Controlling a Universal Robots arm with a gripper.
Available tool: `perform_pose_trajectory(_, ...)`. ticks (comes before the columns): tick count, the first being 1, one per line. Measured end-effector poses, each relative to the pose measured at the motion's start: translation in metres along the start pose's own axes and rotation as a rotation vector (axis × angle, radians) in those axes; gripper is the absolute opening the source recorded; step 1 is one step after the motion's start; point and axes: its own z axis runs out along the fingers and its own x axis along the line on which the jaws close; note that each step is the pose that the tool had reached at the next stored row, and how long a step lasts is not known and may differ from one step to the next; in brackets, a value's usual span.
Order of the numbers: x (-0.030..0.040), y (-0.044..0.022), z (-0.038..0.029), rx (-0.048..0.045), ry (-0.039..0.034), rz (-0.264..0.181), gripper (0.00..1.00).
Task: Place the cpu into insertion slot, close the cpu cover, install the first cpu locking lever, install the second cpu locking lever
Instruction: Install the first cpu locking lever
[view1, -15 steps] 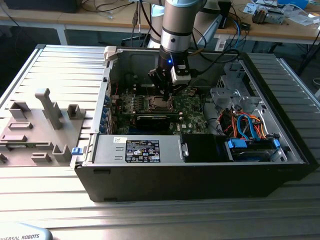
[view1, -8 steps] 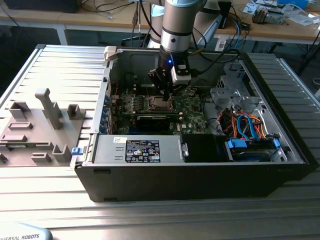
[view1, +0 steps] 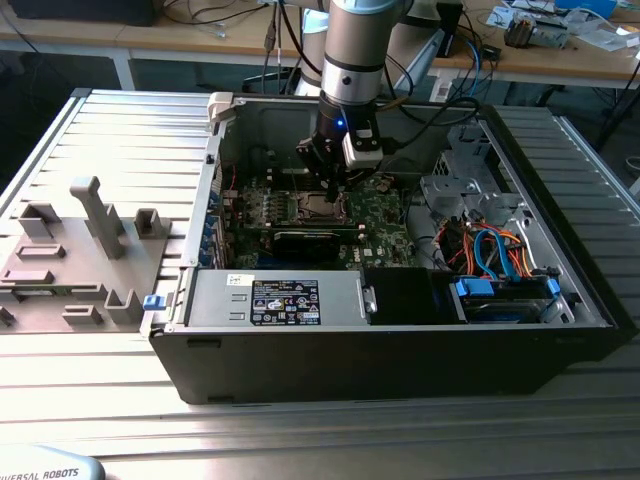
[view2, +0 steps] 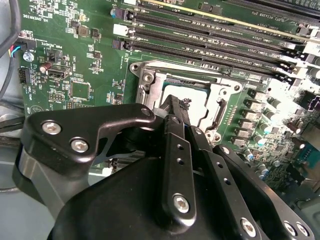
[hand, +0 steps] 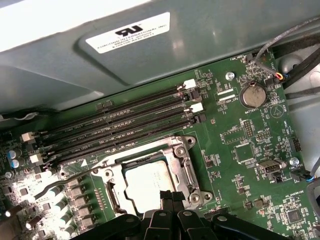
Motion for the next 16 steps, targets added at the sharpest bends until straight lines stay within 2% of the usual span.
perform_pose_trajectory(16,0.0000,0.0000,0.0000,0.0003,-0.0015,-0.021,0.11)
